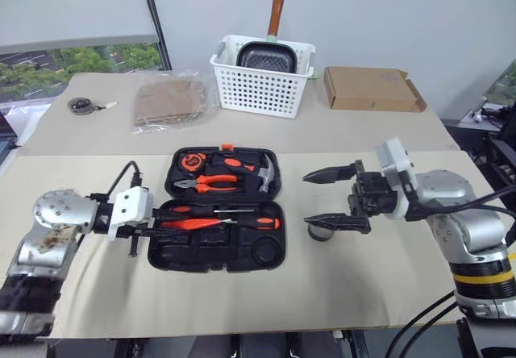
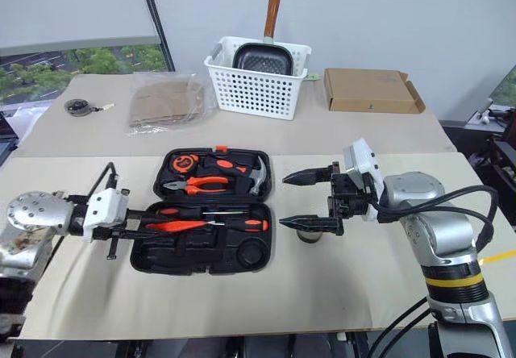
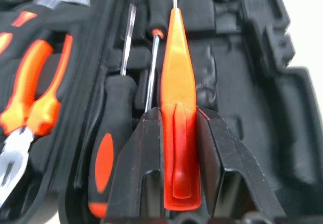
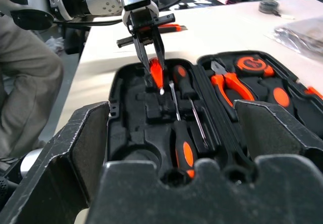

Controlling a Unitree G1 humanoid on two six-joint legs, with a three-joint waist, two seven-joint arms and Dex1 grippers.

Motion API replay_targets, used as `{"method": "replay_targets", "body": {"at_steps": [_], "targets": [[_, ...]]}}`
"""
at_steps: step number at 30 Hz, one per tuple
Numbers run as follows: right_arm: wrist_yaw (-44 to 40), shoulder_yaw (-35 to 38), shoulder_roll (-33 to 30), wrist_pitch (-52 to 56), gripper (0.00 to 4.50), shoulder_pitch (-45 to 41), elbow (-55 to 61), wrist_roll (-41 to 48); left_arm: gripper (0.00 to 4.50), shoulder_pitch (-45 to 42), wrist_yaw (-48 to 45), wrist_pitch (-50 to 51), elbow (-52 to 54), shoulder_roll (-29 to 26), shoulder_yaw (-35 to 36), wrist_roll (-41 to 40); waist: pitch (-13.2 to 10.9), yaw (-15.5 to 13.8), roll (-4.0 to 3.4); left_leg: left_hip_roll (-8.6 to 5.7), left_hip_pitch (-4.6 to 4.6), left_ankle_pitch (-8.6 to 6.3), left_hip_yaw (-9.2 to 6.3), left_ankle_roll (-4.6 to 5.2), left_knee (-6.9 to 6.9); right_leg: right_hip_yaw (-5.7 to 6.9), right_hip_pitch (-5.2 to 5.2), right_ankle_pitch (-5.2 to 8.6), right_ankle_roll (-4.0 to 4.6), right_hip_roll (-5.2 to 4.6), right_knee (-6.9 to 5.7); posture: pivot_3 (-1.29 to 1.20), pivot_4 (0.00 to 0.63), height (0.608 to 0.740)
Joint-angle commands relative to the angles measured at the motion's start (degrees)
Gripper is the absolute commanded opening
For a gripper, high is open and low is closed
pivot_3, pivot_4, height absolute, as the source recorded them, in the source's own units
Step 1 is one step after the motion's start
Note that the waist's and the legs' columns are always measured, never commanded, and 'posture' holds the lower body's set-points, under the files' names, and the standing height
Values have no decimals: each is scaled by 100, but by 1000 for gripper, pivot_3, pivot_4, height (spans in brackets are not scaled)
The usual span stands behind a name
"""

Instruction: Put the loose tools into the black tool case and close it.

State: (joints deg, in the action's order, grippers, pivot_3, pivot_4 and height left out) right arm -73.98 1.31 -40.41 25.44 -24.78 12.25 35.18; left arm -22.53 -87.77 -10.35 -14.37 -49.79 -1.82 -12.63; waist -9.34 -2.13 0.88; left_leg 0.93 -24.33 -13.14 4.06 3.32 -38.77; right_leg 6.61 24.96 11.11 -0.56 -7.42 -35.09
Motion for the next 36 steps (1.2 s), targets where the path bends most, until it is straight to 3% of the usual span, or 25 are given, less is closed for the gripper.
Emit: {"method": "replay_targets", "body": {"at_steps": [1,7,18,32,34,35,36], "targets": [[106,213,-53,10,4500,10,344,205,442,-456,-203,-258,-390,-9,-277,236,0,1,0,1,-2,0,0,0,-1,7,0,0,0,1,1,0,150,700],[166,283,-103,-14,4500,85,423,221,442,-608,-249,-225,-632,-204,-507,514,0,21,0,4,4,-1,8,2,-4,5,-2,5,-10,0,1,0,150,700],[227,247,-97,-35,4500,99,412,238,442,-281,-207,397,53,-394,-600,492,1,18,-1,10,10,1,8,0,-9,3,-3,5,-10,1,-8,0,150,700],[198,186,-35,-94,4500,44,339,207,442,-275,422,621,140,-381,-676,836,3,-4,-5,11,26,6,6,-6,-14,3,-14,4,-9,0,-25,0,150,700],[196,187,-31,-102,4500,39,331,204,1444,-262,502,692,172,-351,-653,809,3,-3,-5,13,28,8,6,-7,-14,3,-14,4,-9,0,-28,0,150,700],[196,187,-29,-106,4500,38,327,200,1636,-264,552,718,186,-332,-639,794,3,-2,-6,13,29,8,6,-8,-15,3,-14,4,-9,0,-32,0,150,700],[193,189,-29,-110,4500,38,322,198,2101,-269,613,718,197,-315,-623,784,3,1,-6,14,30,9,5,-8,-16,3,-14,4,-8,0,-33,0,150,700]]}}
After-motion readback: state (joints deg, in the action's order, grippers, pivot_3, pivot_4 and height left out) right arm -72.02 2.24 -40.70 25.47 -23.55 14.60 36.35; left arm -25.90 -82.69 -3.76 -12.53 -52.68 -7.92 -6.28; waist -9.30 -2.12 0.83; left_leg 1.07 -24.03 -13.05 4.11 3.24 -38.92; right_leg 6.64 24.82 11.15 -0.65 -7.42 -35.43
